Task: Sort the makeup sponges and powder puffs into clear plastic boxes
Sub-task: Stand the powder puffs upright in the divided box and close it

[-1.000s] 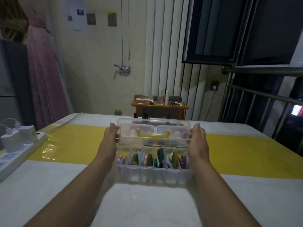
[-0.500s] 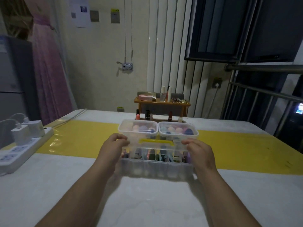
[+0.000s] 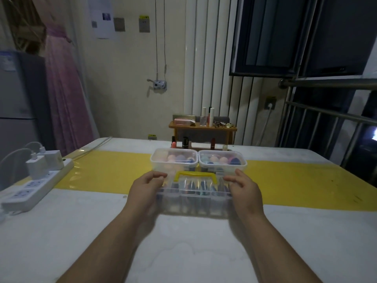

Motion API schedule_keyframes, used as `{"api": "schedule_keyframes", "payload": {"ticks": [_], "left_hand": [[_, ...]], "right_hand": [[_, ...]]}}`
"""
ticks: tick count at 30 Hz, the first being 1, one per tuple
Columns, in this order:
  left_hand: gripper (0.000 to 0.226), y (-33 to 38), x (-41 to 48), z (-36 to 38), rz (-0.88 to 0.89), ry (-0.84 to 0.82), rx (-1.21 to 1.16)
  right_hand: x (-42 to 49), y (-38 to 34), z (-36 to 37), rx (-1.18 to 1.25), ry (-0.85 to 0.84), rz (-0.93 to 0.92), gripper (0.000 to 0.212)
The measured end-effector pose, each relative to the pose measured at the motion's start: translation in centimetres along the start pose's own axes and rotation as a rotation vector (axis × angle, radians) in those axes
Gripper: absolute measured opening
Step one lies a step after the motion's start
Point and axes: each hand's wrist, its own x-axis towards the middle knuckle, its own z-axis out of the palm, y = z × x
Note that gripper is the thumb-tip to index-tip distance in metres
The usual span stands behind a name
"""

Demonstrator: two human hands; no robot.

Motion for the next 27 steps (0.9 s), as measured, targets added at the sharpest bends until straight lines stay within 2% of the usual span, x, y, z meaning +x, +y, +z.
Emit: {"api": "schedule_keyframes", "payload": {"ticks": [3,5,7,9,12,14,16,20,27], "left_hand": [[0.009,-0.5,0.2,-0.3,0.05,-0.042,0.095],[0.031,-0.6,0.2,-0.7,0.035,-0.098,0.181],[0.048,-0.7,0.2,-1.0,0.033,-0.154,0.267],[0.055,-0.7,0.3,-1.2,0.061,-0.175,0.369],[0.083,-0.6,0.3,-1.4,0.089,-0.162,0.416],[0.098,-0.6,0.4,-1.7,0.055,-0.159,0.436],[0.088,-0.8,0.5,-2.0,0.015,-0.17,0.48],[0.046,-1.0,0.5,-1.9,0.056,-0.104,0.543],[0.04,1.7,2.0,-0.7,0.235,0.003,0.452]], "right_hand": [[-0.7,-0.4,0.1,-0.047,-0.029,-0.091,0.02],[-0.7,-0.1,-0.1,-0.079,-0.093,-0.147,0.02],[-0.4,0.4,-0.7,-0.123,-0.207,-0.166,0.042],[-0.2,0.5,-1.0,-0.183,-0.255,-0.172,0.058],[-0.3,0.4,-1.0,-0.137,-0.236,-0.155,0.07],[-0.4,0.5,-1.2,-0.116,-0.19,-0.086,0.091],[-0.7,0.7,-1.5,-0.098,-0.174,-0.005,0.105],[-0.8,0.6,-1.6,-0.063,-0.169,-0.003,0.079],[0.9,-1.6,-1.6,-0.031,-0.03,-0.098,0.078]]}}
